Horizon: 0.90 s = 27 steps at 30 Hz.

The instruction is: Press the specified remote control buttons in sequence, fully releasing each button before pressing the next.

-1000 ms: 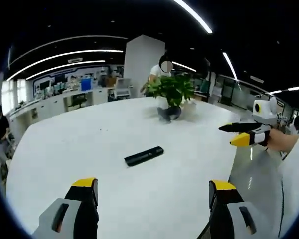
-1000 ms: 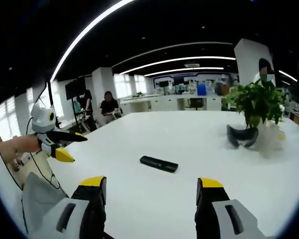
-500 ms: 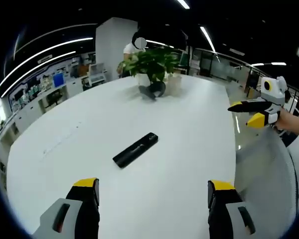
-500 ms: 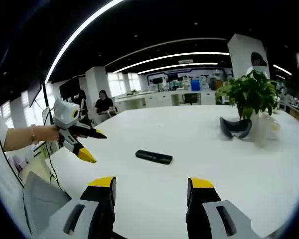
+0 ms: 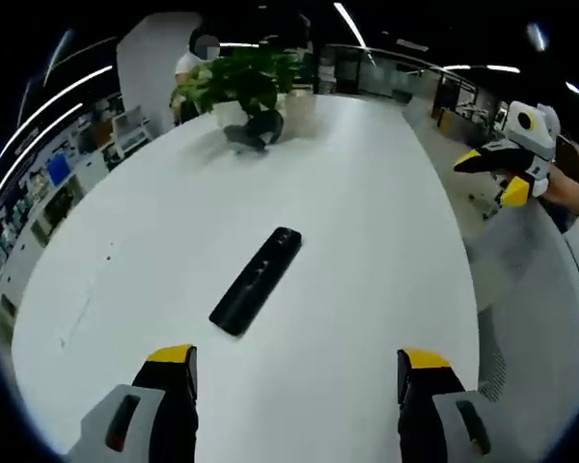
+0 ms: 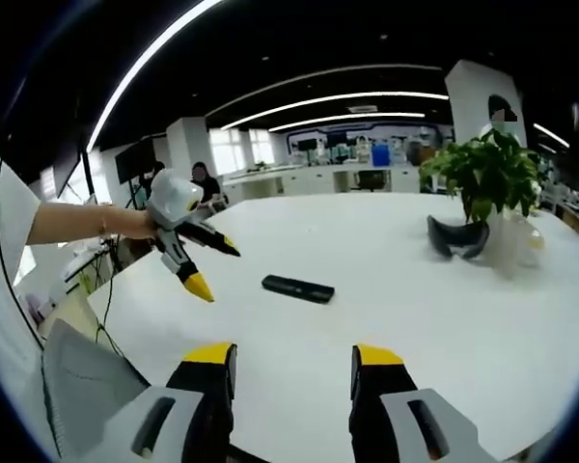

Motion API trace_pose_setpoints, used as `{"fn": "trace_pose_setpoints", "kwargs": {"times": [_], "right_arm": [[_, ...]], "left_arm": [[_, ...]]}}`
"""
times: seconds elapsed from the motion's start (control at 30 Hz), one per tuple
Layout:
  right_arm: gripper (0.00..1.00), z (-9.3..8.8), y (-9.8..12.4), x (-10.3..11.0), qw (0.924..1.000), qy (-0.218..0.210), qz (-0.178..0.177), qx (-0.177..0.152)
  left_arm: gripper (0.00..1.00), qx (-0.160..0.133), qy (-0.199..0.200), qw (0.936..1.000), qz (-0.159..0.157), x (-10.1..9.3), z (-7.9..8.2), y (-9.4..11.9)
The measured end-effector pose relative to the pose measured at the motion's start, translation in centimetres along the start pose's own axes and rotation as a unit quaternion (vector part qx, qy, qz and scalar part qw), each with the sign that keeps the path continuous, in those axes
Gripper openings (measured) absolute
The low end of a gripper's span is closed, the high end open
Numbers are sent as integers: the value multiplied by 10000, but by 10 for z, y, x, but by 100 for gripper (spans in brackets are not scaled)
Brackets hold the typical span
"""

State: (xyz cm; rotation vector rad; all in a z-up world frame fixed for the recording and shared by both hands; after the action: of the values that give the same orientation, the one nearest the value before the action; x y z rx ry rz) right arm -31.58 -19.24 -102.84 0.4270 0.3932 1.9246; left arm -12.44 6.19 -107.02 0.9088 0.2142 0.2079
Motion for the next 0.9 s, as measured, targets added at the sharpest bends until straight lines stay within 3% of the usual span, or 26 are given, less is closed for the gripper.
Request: {"fn": "trace_pose_setpoints", "kwargs": {"times": [0.23,0.4,0.57,0.73,0.9], "right_arm": [[38,-6,-4,-2,9997,140,72,196],[36,-11,-8,-2,9981,426,32,441],[33,-15,-13,-2,9963,605,44,603],[28,-16,-16,-2,9951,691,85,706],[25,-15,-18,-4,9949,688,85,739]], "left_arm": [[84,193,173,9994,-235,25,4,-18],[79,-254,832,9953,-426,43,16,-28],[71,-234,708,9968,-304,55,21,-38],[65,211,202,9993,-230,59,20,-48],[60,605,-381,9971,-278,58,24,-59]]}}
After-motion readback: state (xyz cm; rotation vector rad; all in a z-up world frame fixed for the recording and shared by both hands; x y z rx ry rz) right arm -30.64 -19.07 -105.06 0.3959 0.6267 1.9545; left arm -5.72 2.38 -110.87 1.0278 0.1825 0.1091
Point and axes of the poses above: the point that each gripper's makers call its tool centre point, and the gripper's own axes: y roughly backward along the fingers, x roughly to its left, z roughly out of its top, the point moved 8 cm from there along y, roughly backward along the fingers, and after that the axes turned 5 degrees about -z, right-handed, at the moved point
